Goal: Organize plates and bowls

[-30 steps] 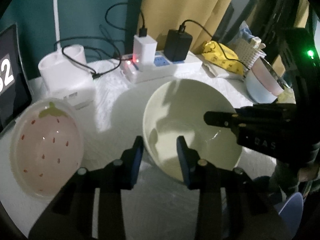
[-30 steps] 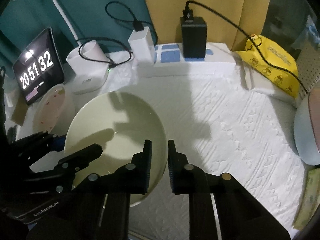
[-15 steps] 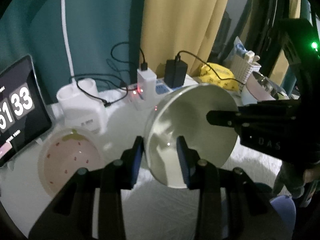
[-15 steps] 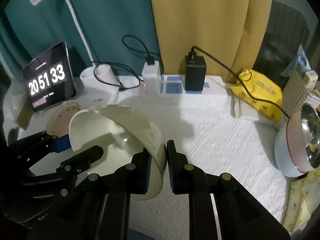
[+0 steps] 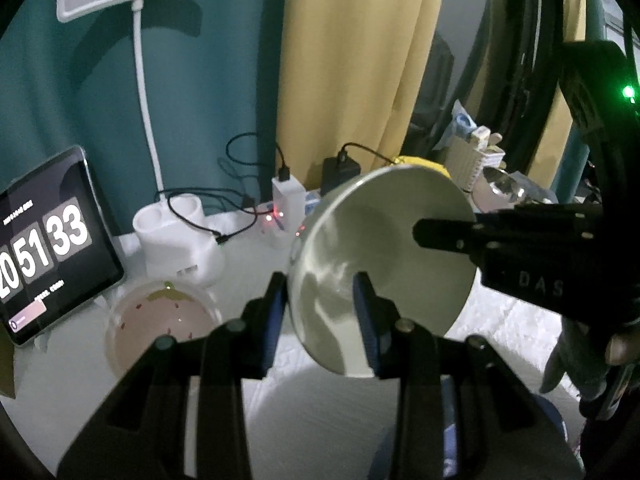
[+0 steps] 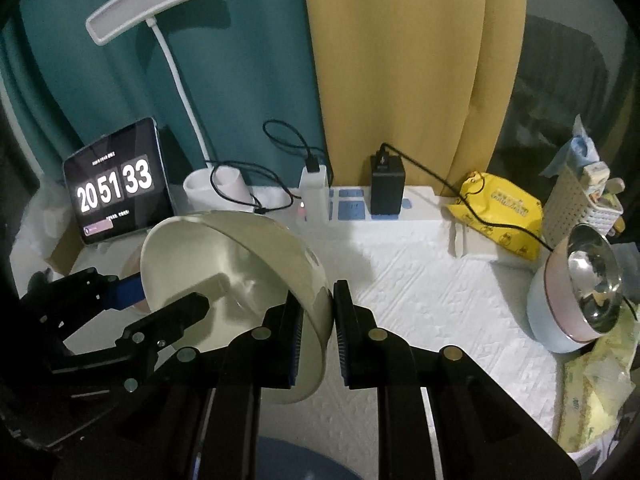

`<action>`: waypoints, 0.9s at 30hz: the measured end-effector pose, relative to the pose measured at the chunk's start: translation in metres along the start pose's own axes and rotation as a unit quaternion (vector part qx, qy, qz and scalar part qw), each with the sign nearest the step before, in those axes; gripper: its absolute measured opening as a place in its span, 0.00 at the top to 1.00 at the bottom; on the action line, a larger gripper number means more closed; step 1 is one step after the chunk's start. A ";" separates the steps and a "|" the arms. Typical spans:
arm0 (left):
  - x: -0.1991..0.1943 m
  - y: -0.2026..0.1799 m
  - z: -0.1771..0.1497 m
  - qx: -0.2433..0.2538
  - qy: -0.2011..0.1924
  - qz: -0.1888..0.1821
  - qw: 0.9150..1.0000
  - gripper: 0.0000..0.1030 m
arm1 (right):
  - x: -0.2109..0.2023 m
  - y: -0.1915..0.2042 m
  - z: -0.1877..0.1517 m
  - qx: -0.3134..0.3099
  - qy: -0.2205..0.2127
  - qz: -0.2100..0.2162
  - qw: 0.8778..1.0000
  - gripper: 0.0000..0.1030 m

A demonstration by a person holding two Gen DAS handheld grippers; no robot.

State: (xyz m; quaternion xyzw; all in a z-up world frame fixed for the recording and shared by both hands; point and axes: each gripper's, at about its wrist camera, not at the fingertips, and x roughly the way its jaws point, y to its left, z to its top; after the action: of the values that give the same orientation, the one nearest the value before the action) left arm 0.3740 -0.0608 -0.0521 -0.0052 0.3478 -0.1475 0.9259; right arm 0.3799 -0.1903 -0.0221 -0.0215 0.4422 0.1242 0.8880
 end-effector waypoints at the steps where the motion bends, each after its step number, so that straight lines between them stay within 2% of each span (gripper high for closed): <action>1: -0.002 -0.001 0.001 0.000 -0.002 0.000 1.000 0.66 | -0.002 0.000 0.000 0.000 -0.002 0.000 1.000 0.84; 27: -0.074 -0.019 -0.007 0.006 -0.045 0.000 0.999 0.66 | -0.078 0.022 -0.012 0.002 -0.061 0.000 0.998 0.84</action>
State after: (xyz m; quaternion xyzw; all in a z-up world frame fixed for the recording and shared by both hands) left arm 0.3115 -0.0582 -0.0073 -0.0063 0.3047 -0.1489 0.9407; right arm 0.3201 -0.1867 0.0341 -0.0118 0.3872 0.1245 0.9135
